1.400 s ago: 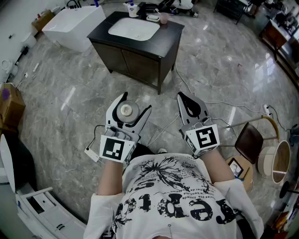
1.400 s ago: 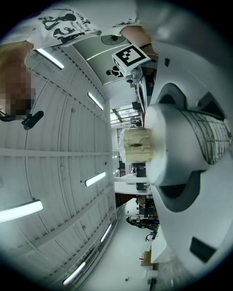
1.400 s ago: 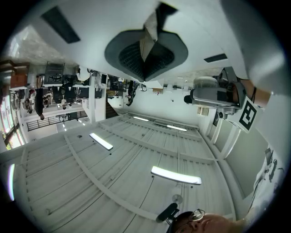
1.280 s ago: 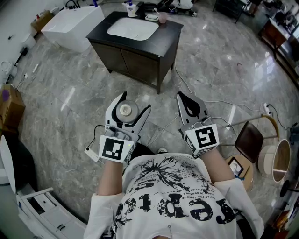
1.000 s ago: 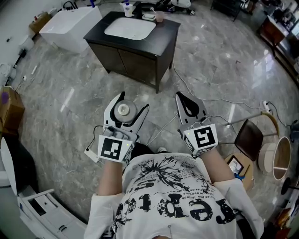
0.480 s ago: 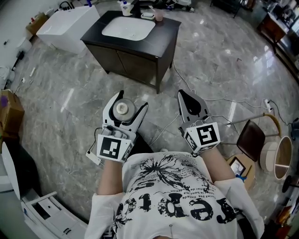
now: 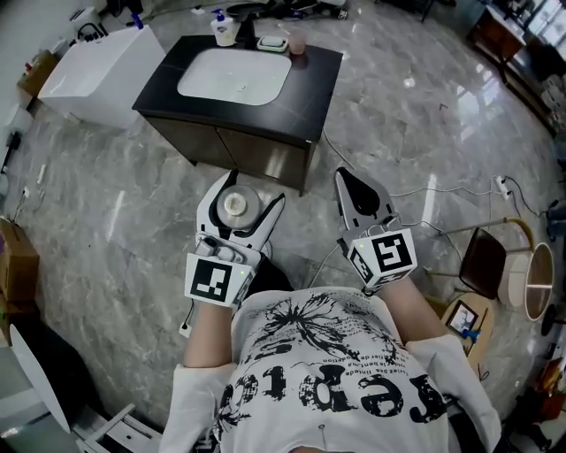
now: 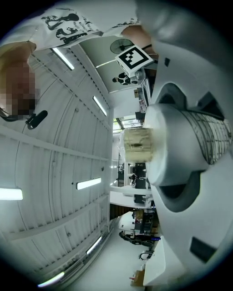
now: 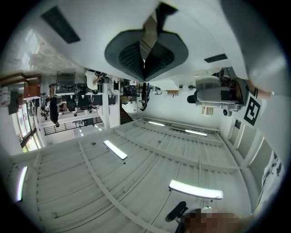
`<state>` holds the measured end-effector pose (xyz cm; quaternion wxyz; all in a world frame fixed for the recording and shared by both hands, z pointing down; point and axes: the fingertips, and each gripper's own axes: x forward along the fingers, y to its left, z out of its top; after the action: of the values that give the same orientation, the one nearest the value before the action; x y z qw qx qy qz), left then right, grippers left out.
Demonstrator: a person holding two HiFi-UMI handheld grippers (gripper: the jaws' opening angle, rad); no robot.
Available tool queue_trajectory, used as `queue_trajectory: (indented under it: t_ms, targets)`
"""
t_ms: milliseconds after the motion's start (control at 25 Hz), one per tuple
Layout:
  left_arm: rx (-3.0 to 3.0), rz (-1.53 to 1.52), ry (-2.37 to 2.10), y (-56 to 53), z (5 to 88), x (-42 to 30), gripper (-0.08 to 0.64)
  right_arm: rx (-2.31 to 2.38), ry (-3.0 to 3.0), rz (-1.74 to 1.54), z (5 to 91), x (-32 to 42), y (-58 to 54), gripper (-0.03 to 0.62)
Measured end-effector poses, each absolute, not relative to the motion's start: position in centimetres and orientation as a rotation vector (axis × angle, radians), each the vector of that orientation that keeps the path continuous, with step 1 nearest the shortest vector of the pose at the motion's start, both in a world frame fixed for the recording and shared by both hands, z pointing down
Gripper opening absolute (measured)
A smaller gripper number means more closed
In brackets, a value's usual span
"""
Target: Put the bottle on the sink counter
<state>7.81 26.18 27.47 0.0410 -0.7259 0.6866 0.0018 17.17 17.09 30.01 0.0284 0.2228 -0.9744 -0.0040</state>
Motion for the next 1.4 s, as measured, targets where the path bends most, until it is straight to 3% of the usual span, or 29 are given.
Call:
queue_trajectory:
  t_ms: [280, 520, 920, 1400]
  targets:
    - [-2.363, 0.085, 1.927, 19.1, 25.3, -6.7, 0.35, 0.867, -2.968, -0.02, 28.6, 2.5, 11.5, 0.014]
    - [-2.456, 0.084, 1.858, 14.1, 25.4, -14.0, 0.35, 0.978, -2.91, 0.033, 29.0, -3.8, 7.8, 0.014]
    - [-2.567, 0.065, 1.769, 2.1, 29.2, -16.3, 0.35, 1.091, -2.829, 0.074, 32.3, -5.6, -2.5, 0.014]
    - [-2.689, -0.007, 1.637, -20.9, 34.7, -15.8, 0.35, 1.137, -2.771, 0.151, 36.5, -6.6, -25.1, 0.015]
